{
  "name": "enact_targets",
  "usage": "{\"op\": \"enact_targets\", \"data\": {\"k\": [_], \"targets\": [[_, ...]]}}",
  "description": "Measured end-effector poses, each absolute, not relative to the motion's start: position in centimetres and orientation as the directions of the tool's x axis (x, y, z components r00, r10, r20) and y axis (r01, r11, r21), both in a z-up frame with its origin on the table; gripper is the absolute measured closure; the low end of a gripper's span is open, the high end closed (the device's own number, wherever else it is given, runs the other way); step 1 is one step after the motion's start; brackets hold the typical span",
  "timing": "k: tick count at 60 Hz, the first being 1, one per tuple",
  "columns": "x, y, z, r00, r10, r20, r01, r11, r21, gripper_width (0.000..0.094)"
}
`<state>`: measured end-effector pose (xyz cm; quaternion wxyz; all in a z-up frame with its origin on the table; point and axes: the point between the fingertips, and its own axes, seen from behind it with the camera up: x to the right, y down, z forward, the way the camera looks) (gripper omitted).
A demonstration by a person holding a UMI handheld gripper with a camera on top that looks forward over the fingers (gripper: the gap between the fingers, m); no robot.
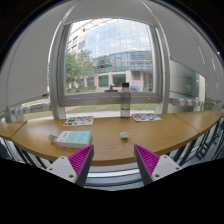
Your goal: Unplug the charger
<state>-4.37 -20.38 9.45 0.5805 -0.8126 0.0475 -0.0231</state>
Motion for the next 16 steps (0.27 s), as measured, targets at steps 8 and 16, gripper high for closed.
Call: {"op": "enact_targets", "data": {"k": [8,16], "targets": [[-4.63,-20.82,9.15,0.995,-0.1,-0.016,-0.048,-0.333,-0.942,0.0134],[-4.65,-21.29,9.22,0.994,-0.111,-0.017,-0.053,-0.334,-0.941,0.0135]]}}
